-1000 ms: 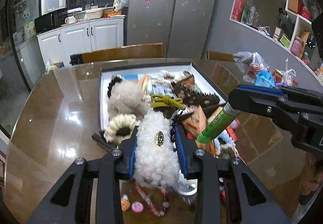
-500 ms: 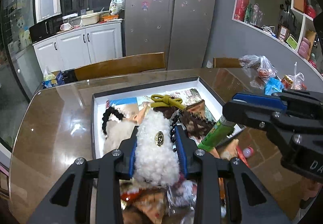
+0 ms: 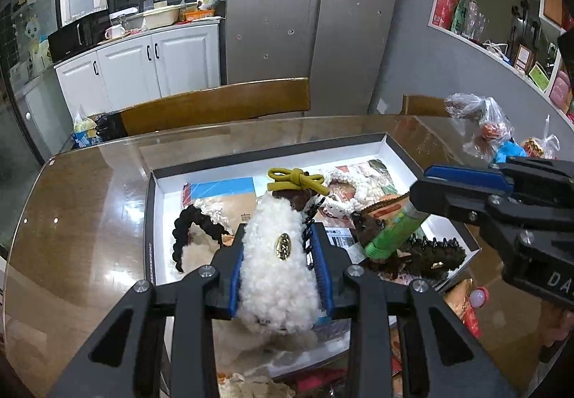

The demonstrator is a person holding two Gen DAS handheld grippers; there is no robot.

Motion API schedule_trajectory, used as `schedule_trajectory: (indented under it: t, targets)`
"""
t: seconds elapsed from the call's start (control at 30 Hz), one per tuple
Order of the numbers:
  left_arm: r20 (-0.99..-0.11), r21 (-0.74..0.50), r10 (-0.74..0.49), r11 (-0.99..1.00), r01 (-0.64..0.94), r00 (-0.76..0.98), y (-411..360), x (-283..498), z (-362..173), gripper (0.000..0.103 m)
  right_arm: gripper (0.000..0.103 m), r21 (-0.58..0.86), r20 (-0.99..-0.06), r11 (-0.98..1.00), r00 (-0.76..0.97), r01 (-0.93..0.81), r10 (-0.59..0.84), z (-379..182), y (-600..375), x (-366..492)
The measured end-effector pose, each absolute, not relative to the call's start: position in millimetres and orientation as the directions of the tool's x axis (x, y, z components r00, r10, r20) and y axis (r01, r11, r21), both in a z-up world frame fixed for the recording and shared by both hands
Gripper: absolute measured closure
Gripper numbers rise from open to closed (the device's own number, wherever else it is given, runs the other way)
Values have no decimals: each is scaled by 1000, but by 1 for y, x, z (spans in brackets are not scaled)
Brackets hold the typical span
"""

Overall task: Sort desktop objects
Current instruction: 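Carry the keychain and lighter over the open black box, then open both grippers to drop the keychain and lighter into the box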

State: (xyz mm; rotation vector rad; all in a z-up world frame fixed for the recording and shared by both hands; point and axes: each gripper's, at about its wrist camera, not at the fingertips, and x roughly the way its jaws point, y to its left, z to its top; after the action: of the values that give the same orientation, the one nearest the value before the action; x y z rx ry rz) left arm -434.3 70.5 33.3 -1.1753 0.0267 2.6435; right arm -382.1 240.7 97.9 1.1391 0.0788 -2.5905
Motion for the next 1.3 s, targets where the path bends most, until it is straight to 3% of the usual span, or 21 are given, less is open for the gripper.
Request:
schedule_trajectory:
  t: [0.3, 0.33, 0.37, 0.4, 0.43, 0.47, 0.5, 0.57, 1.3]
  targets:
    - [-732, -84, 213, -971, -224, -647, 67, -428, 35, 68, 83, 86, -718, -950, -643, 299, -267, 100, 240, -380]
    - [-731, -78, 207, -972, -222, -650, 67, -427, 37, 66, 83, 97, -710, -949, -648, 299, -277, 101, 242, -379]
    - [-729, -74, 201, -973, -217, -654, 67, -426, 38, 57, 83, 112, -701, -947, -652, 302, -291, 102, 243, -379]
    - [-727, -65, 188, -976, -206, -660, 67, -426, 40, 48, 77, 135, -691, -942, -652, 307, -311, 103, 245, -380]
    - [-725, -57, 176, -979, -197, -665, 66, -424, 42, 27, 71, 156, -690, -941, -648, 302, -322, 103, 248, -380]
    - [-716, -44, 160, -982, -185, -679, 65, -422, 45, 13, 52, 160, -689, -942, -651, 294, -320, 105, 248, -381]
    - [-700, -26, 140, -985, -171, -701, 65, -419, 49, 10, 36, 152, -683, -946, -662, 285, -309, 107, 248, -380]
    - [-691, -4, 122, -986, -165, -713, 65, -417, 55, 7, 31, 134, -671, -952, -682, 274, -291, 111, 247, -377]
    - [-673, -20, 157, -981, -194, -723, 64, -400, 80, 4, 27, 82, -665, -959, -702, 271, -255, 129, 237, -363]
